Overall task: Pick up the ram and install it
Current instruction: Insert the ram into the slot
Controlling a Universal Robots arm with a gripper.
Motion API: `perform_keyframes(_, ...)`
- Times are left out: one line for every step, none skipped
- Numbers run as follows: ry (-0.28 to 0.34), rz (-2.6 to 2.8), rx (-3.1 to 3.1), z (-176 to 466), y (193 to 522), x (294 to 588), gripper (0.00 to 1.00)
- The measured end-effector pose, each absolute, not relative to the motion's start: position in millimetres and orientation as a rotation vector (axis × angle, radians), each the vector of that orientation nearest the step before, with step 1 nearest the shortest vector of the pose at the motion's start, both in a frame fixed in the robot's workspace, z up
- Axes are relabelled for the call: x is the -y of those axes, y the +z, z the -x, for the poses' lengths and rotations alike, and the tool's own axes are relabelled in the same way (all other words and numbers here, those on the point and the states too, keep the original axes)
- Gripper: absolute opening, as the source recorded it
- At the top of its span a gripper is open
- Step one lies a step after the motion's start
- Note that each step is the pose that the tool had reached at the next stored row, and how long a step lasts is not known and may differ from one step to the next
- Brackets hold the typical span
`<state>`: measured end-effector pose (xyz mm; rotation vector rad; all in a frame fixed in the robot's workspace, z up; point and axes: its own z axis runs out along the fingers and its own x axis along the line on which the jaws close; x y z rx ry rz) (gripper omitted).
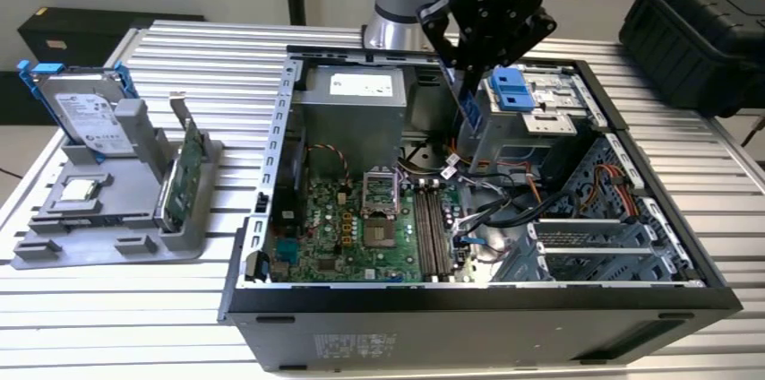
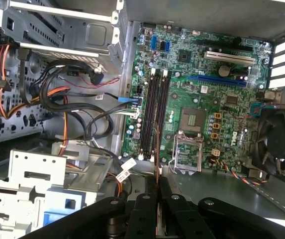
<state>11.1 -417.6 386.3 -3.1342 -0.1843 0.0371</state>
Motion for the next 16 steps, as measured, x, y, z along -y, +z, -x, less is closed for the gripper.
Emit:
perform_keyframes(0.037, 3.134, 0.184, -11.1, 386.0, 417.6, 0.0)
perform_keyframes(0.037, 3.134, 0.184, -11.1, 385.7, 417.6, 0.0)
perform_keyframes(0.037, 3.134, 0.184, -11.1, 385.4, 417.6, 0.0)
perform_keyframes(0.037, 3.134, 0.184, -11.1, 385.1, 417.6, 0.0)
perform_keyframes(0.037, 3.134, 0.184, -11.1, 384.8, 417.6, 0.0)
perform_keyframes(0.037, 3.134, 0.184, -11.1, 384.6, 417.6, 0.0)
perform_keyframes(0.037, 3.134, 0.184, -11.1, 384.3, 417.6, 0.0)
perform_keyframes(0.037, 3.134, 0.184, -11.1, 384.0, 417.6, 0.0)
perform_keyframes(0.037, 3.134, 0.184, -11.1, 383.8, 417.6, 0.0)
perform_keyframes(0.037, 3.134, 0.184, -11.2, 383.5, 417.6, 0.0)
perform_keyframes(0.037, 3.134, 0.184, -11.2, 383.3, 417.6, 0.0)
perform_keyframes(0.037, 3.134, 0.184, -11.2, 383.0, 417.6, 0.0)
perform_keyframes(0.037, 3.134, 0.184, -11.2, 382.8, 417.6, 0.0)
perform_keyframes(0.037, 3.134, 0.184, -11.2, 382.6, 417.6, 0.0)
perform_keyframes(0.037, 3.134, 0.184, -11.2, 382.3, 417.6, 0.0)
perform_keyframes(0.037, 3.134, 0.184, -11.2, 382.1, 417.6, 0.0)
